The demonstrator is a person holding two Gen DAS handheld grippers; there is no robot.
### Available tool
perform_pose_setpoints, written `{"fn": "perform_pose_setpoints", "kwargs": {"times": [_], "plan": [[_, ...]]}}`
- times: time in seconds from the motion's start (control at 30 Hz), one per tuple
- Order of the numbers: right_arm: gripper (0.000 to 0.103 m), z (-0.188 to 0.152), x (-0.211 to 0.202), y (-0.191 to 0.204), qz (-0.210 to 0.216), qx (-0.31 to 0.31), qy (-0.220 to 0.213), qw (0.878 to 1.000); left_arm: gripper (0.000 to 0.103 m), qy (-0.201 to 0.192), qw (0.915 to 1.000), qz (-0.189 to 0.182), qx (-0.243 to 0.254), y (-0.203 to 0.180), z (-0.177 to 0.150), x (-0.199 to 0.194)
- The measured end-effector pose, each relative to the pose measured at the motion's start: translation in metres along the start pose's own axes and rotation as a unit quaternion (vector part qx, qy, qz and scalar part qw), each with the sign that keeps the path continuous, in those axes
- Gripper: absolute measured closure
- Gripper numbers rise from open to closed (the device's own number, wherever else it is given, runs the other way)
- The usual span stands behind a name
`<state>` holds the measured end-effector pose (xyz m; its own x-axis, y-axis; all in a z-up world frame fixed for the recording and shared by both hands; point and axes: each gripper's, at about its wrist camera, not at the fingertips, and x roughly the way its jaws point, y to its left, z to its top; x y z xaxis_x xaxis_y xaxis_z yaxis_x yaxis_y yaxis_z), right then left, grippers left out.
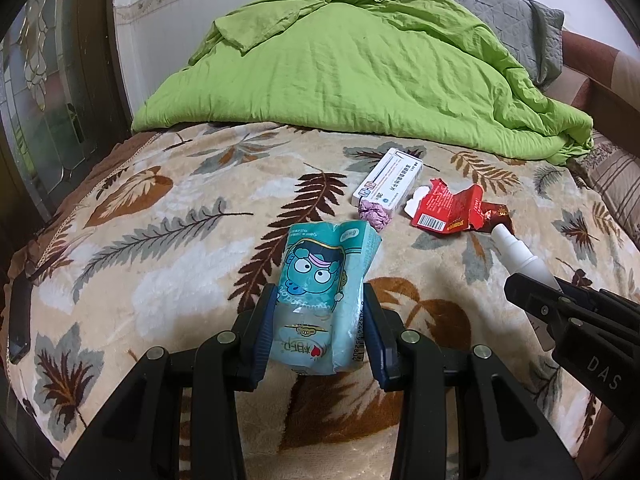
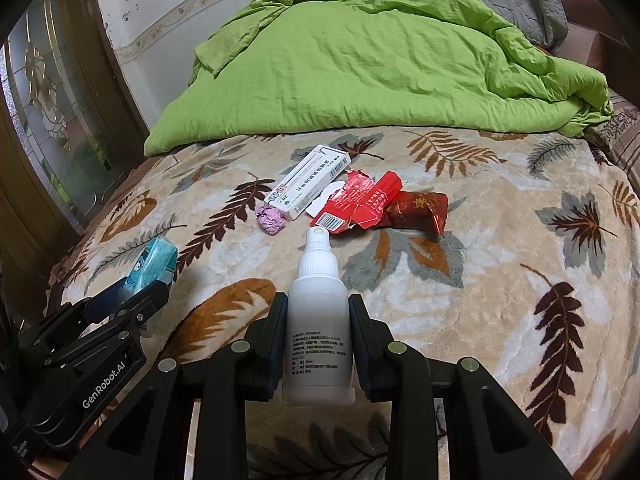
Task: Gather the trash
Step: 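Hold the teal packet and white spray bottle lifted above the bed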
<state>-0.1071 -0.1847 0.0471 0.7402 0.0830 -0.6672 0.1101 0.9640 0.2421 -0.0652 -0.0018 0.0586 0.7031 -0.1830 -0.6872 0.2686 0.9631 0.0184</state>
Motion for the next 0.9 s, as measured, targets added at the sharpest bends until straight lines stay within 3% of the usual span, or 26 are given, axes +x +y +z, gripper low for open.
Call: {"fn": "perform_pose_setpoints", "kwargs": {"times": [0.9], "plan": [[0.071, 0.0015, -0.0034, -0.0056, 0.001, 0.013, -0.004, 1.000, 0.064, -0.006, 1.0000, 0.000, 0.005, -0.0036, 0.0020, -0.0027]]}}
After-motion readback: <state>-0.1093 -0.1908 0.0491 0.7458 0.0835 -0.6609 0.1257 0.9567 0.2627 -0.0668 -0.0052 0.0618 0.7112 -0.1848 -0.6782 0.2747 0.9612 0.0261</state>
